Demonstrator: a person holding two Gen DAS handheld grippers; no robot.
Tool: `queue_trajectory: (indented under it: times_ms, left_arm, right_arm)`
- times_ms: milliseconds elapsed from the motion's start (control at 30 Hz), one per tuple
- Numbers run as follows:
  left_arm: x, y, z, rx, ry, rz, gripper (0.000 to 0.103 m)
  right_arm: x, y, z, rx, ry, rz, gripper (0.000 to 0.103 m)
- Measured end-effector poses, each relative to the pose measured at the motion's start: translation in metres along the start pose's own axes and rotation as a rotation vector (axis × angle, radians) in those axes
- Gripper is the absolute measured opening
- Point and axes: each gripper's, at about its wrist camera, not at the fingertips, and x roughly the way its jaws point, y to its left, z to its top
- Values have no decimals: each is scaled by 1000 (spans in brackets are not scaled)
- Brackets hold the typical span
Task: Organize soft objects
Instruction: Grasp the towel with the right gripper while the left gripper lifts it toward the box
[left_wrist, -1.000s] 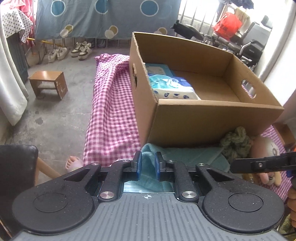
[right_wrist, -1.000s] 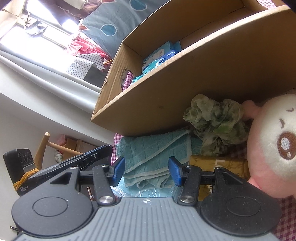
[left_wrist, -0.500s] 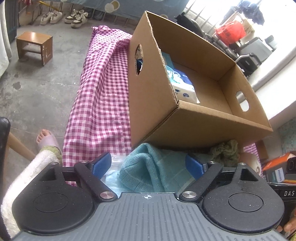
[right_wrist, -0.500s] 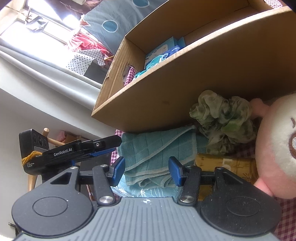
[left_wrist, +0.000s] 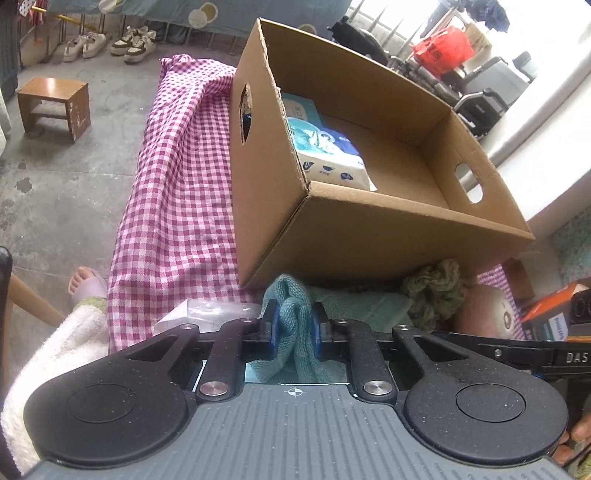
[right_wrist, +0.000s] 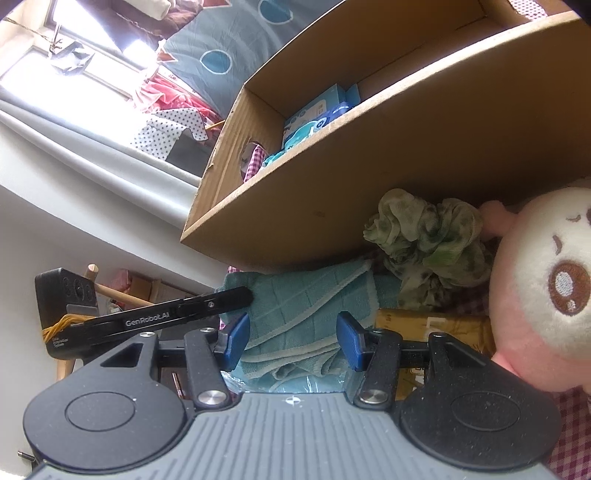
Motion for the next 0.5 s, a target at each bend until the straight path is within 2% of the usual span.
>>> queue_trajectory:
  times_ms: [100,200,333,500]
  left_arm:
    - [-19,1,-10,-35,-26,-17,14]
    - [-32,6,-22,-46,-51,20,14]
    - [-31,19,-34,-63,-42,84,14]
    - [-28,32,-40,-98,-44,71,14]
  right_arm:
    - [-3,1,-2,-4,-4,4,56]
    - [-8,3,-4,-22,-10,5,59]
    - [-9,10,-5,-76,-7,-19,62]
    - [8,24,2,-161,27,-65,67]
